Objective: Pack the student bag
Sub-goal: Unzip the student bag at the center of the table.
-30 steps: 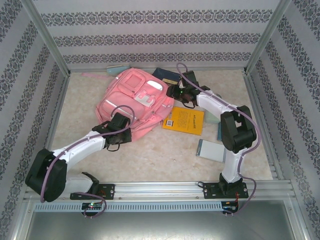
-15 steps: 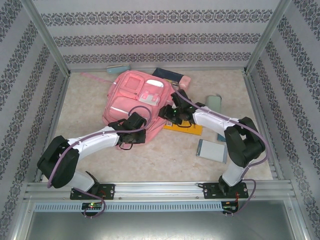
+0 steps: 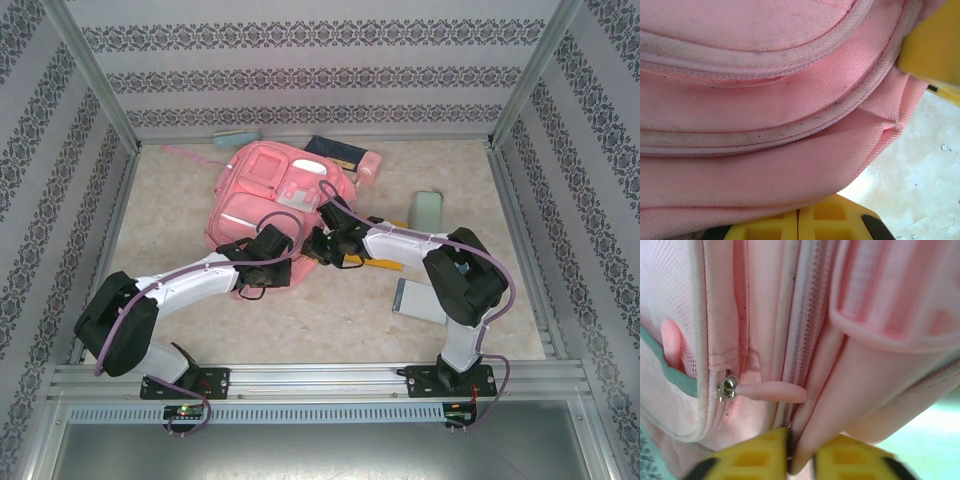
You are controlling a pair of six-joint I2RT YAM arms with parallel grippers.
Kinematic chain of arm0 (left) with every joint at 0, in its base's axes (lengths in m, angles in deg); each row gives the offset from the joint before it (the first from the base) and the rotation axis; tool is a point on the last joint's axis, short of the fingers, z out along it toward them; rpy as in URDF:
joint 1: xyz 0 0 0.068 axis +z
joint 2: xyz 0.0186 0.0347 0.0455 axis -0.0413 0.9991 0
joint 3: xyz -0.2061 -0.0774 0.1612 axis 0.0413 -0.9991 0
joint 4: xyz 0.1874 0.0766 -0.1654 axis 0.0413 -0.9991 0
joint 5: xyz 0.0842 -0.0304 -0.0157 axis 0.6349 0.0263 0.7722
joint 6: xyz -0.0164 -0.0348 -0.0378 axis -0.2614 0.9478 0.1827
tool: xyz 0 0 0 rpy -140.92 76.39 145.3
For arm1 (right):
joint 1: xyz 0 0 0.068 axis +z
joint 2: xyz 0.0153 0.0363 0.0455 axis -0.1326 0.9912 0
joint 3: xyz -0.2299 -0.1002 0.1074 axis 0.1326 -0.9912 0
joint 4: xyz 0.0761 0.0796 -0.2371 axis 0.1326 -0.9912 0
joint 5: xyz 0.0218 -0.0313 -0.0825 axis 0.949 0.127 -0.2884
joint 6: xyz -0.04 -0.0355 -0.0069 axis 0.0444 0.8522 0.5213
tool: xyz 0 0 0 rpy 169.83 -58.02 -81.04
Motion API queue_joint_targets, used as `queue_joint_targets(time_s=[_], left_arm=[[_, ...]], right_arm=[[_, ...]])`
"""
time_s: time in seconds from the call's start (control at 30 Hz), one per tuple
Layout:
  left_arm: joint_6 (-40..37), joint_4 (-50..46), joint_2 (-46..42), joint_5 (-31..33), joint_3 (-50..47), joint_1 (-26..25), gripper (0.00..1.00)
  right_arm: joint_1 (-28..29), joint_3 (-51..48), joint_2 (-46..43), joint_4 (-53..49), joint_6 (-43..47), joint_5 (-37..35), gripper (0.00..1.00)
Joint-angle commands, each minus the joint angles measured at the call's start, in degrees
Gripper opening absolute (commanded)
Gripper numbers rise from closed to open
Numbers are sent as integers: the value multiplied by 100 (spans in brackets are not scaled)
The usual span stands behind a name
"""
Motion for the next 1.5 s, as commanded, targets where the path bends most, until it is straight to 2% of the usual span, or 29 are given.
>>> queue_joint_targets(time_s=[0.0,0.17,0.33,0.7,0.9,1.03,1.2,1.3,1.43,1.47], left_arm=[[-98,-232,-193,246,55,-76,0],[-185,-1000,-358,606,244,-51,0],[-337,-1879,-353,746,424,221,0],[-809,-3094,166,906,1084,1674,0],[-1150,-3031,739,912,1467,2177,0],[-1448,-2758,774,241,1514,2163,0],[-1638,-2365,50,-565,1167,1873,0],[-1665,-2224,-239,-1026,1106,1425,0],[-1423,-2071,-112,-1085,1294,674,0],[-1333,-1985,-33,-1101,1348,541,0]], right_arm=[[-13,233,-36,-154,178,-195,0],[-225,399,-427,-481,652,-620,0],[-468,504,-704,-793,1089,-903,0],[-1145,486,-1100,-1067,1659,-1129,0],[-1447,556,-1128,-1125,1882,-1146,0],[-1618,754,-991,-1149,2110,-1092,0],[-1783,1300,-623,-1241,2384,-1160,0],[-1953,1699,-331,-1278,2518,-1187,0],[-2217,2229,93,-1431,2655,-1193,0],[-2266,2326,156,-1498,2645,-1176,12]])
